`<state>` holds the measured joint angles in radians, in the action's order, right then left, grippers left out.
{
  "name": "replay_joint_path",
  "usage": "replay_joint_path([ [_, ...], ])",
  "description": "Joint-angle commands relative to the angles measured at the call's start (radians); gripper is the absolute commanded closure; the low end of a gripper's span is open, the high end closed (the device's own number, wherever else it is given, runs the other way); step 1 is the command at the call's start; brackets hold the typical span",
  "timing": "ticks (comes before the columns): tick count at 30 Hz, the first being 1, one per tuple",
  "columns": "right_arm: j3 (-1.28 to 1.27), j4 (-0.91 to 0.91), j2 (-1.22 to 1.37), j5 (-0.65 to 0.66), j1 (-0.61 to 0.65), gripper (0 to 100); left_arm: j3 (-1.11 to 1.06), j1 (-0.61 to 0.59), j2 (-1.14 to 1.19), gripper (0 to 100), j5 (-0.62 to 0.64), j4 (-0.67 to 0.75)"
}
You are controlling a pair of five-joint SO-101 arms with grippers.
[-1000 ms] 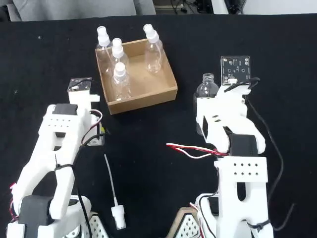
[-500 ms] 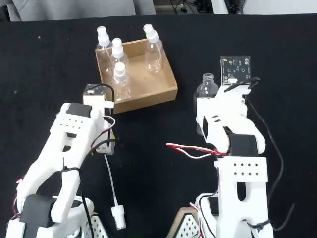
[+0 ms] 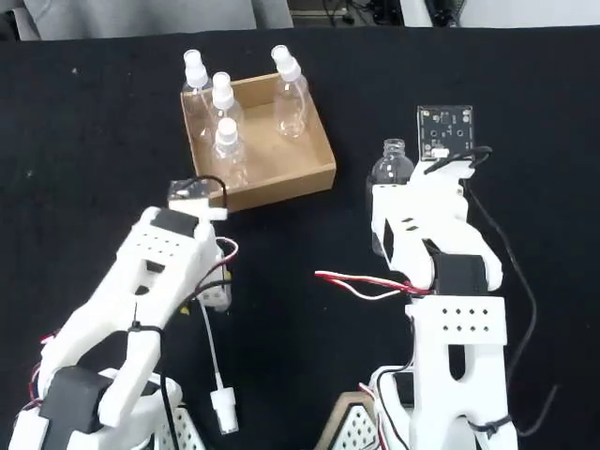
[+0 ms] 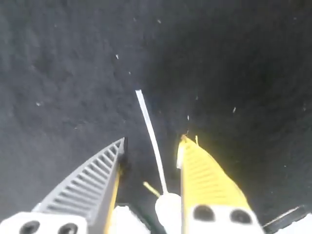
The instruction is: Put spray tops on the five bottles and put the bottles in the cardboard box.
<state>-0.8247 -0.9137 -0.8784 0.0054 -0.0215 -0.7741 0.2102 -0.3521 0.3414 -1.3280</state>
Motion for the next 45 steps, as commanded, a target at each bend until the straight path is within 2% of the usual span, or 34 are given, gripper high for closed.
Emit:
replay_joint_path([
  [1,0.002,0.028,-0.030,0.000,-0.020,96.7,-0.025,0.021,-0.006,84,0.166,0.069],
  [7,0.002,0.028,-0.030,0.000,-0.020,96.7,-0.117,0.061,-0.006,84,0.396,0.192],
  [10,0.002,0.028,-0.030,0.000,-0.020,96.7,-0.165,0.064,-0.006,84,0.448,0.264],
  [16,0.002,0.028,-0.030,0.000,-0.021,96.7,-0.209,0.062,-0.006,84,0.454,0.324],
  [21,0.002,0.028,-0.030,0.000,-0.021,96.7,-0.200,0.062,-0.015,98,0.486,0.322],
  [23,0.002,0.028,-0.030,0.000,-0.021,96.7,-0.200,0.064,-0.017,95,0.488,0.327],
  [33,0.002,0.029,-0.030,0.000,-0.021,96.7,-0.183,0.051,-0.017,97,0.489,0.319],
  [45,0.002,0.029,-0.030,0.000,-0.021,96.7,-0.090,-0.174,-0.006,97,0.491,0.308],
])
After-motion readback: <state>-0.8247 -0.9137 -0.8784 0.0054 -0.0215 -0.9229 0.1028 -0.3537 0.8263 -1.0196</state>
